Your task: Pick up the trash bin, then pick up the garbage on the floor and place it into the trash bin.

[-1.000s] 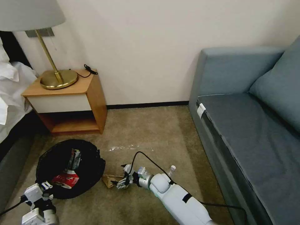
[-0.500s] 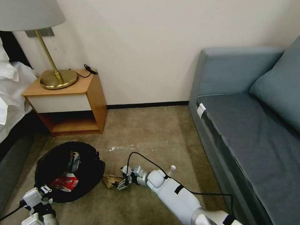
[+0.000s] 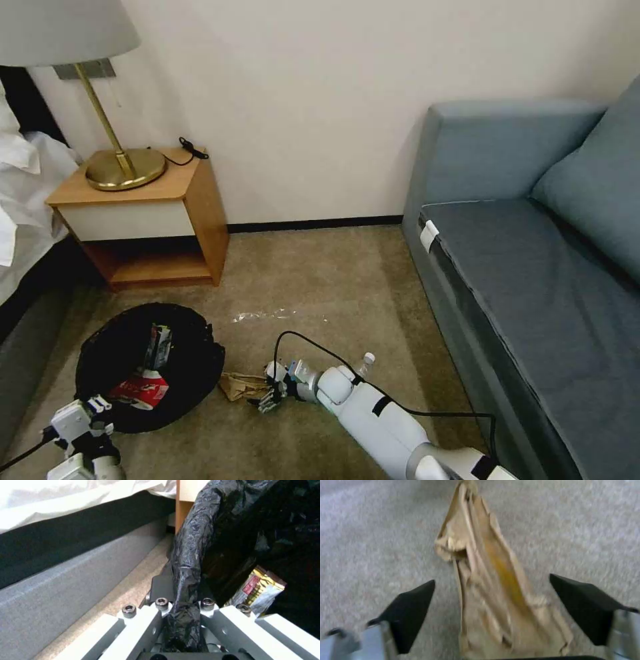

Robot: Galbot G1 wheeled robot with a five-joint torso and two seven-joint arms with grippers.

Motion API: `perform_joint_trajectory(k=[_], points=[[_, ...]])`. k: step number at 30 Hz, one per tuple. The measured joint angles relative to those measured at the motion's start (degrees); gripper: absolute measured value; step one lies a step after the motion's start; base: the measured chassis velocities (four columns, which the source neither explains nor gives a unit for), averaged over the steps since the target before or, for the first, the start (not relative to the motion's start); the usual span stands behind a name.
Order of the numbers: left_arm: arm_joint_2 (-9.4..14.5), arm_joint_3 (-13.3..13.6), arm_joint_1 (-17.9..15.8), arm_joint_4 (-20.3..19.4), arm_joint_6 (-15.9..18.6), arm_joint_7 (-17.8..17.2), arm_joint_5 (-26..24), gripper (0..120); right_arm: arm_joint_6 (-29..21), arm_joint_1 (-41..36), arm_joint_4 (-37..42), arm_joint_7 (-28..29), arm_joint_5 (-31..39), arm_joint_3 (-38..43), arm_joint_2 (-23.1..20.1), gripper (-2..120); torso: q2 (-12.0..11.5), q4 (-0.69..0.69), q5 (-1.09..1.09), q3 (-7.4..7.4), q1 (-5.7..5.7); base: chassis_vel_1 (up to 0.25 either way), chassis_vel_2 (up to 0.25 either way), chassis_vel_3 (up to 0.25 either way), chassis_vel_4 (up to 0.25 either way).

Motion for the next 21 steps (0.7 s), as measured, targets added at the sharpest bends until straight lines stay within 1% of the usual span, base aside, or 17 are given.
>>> perform_joint_trajectory(k=[1,2,3,4,5,6,7,8,10,11,12,14,15,16,17,18,21], points=[[0.00,0.00,0.03,0.00,0.00,0.00,0.01,3,0.03,-0.08,-0.15,0.02,-0.20,0.05,0.00,85,0.00,0.00,0.00,0.00,0.00,0.000,0.000,0.000,0.000],[0.00,0.00,0.03,0.00,0.00,0.00,0.01,3,0.03,-0.08,-0.15,0.02,-0.20,0.05,0.00,85,0.00,0.00,0.00,0.00,0.00,0.000,0.000,0.000,0.000],[0.00,0.00,0.08,0.00,-0.01,0.00,0.01,3,0.07,-0.16,-0.32,0.03,-0.43,0.08,-0.01,82,0.00,0.00,0.00,0.00,0.00,0.000,0.000,0.000,0.000],[0.00,0.00,0.20,0.00,-0.01,0.00,0.03,3,0.16,-0.28,-0.49,0.05,-0.79,0.13,-0.01,73,0.00,0.00,0.00,0.00,0.00,0.000,0.000,0.000,0.000],[0.00,0.00,0.24,0.00,-0.03,0.00,0.03,3,0.19,-0.33,-0.53,0.05,-0.90,0.13,-0.02,71,0.00,0.00,0.00,0.00,0.00,0.000,0.000,0.000,0.000],[0.01,0.00,0.32,0.00,-0.05,0.00,0.04,3,0.22,-0.38,-0.56,0.05,-1.01,0.15,-0.02,67,0.00,0.00,0.00,0.00,0.00,0.000,0.000,0.000,0.000],[0.01,0.00,0.32,0.00,-0.05,0.00,0.04,3,0.22,-0.38,-0.56,0.05,-1.01,0.15,-0.02,67,0.00,0.00,0.00,0.00,0.00,0.000,0.000,0.000,0.000],[0.00,-0.01,0.37,0.00,-0.09,0.00,0.04,3,0.25,-0.44,-0.56,0.06,-1.06,0.16,-0.02,63,0.00,0.00,0.00,0.00,0.00,0.000,0.000,0.000,0.000],[0.01,-0.04,0.55,0.00,-0.22,0.00,0.05,3,0.36,-0.48,-0.56,0.08,-1.23,0.18,-0.02,52,0.00,0.00,0.00,0.00,0.00,0.000,0.000,0.000,0.000],[0.01,-0.04,0.58,0.00,-0.26,0.00,0.06,3,0.40,-0.48,-0.56,0.09,-1.26,0.18,-0.02,48,0.00,0.00,0.00,0.00,0.00,0.000,0.000,0.000,0.000],[0.01,-0.04,0.58,0.00,-0.26,0.00,0.06,3,0.40,-0.48,-0.56,0.09,-1.26,0.18,-0.02,48,0.00,0.00,0.00,0.00,0.00,0.000,0.000,0.000,0.000],[0.01,-0.04,0.70,0.01,-0.44,0.00,0.14,3,0.55,-0.48,-0.56,0.09,-1.31,0.21,-0.03,42,0.00,0.00,0.00,0.00,0.00,0.000,0.000,0.000,0.000],[0.02,-0.04,0.77,0.00,-0.60,0.00,0.23,3,0.68,-0.51,-0.51,0.09,-1.37,0.25,-0.03,34,0.00,0.00,0.00,0.00,0.00,0.000,0.000,0.000,0.000],[0.02,-0.04,0.82,0.00,-0.66,0.00,0.26,3,0.76,-0.56,-0.41,0.09,-1.42,0.26,-0.03,30,0.00,0.00,0.00,0.00,0.00,0.000,0.000,0.000,0.000],[0.02,-0.04,0.82,0.00,-0.66,0.00,0.26,3,0.76,-0.56,-0.41,0.09,-1.42,0.26,-0.03,30,0.00,0.00,0.00,0.00,0.00,0.000,0.000,0.000,0.000],[0.01,-0.05,0.86,0.00,-0.71,0.01,0.27,3,0.87,-0.65,-0.27,0.09,-1.47,0.27,-0.03,24,0.00,0.00,0.00,0.00,0.00,0.000,0.000,0.000,0.000],[0.01,-0.14,0.97,0.00,-0.81,0.01,0.29,3,1.19,-0.89,0.06,0.08,-1.70,0.57,-0.03,12,0.00,0.00,0.00,0.00,0.00,0.000,0.000,0.000,0.000]])
